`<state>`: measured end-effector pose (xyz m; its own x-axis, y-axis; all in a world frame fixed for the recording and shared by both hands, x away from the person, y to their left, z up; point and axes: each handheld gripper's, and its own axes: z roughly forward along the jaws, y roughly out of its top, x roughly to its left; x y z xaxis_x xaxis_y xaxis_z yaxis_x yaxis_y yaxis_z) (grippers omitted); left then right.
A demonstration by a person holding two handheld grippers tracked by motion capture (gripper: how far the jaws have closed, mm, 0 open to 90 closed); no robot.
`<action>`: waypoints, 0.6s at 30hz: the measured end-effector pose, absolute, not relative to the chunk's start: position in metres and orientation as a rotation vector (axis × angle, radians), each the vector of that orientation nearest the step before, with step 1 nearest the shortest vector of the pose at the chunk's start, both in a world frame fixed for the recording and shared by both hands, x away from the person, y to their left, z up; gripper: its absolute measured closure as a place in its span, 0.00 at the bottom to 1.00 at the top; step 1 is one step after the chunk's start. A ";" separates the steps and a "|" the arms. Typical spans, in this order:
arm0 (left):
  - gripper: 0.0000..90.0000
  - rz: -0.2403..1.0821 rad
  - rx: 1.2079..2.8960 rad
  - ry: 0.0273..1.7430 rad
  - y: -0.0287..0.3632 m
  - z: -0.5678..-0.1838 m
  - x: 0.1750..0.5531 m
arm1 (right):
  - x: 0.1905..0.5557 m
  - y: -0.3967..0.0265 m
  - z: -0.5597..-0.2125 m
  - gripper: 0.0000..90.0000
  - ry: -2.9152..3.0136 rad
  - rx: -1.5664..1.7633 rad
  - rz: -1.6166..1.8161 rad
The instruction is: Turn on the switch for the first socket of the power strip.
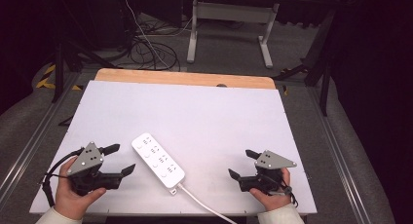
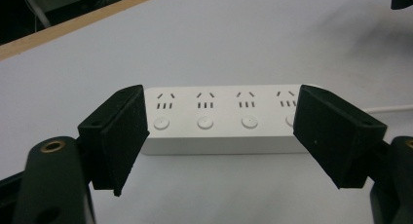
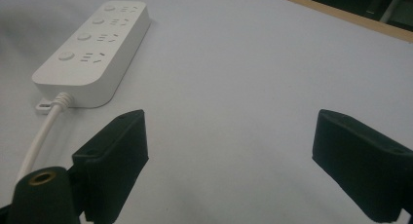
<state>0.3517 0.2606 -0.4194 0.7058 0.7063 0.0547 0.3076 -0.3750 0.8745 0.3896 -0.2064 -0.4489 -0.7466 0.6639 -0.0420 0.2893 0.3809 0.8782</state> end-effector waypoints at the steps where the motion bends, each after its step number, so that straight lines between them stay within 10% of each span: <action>1: 0.23 0.533 1.970 0.779 0.261 -0.419 0.352 | 0.390 -0.206 -0.449 0.15 2.257 0.826 1.320; 18: 0.24 0.465 2.017 0.702 0.224 -0.417 0.360 | 0.390 -0.206 -0.450 0.15 2.265 0.826 1.319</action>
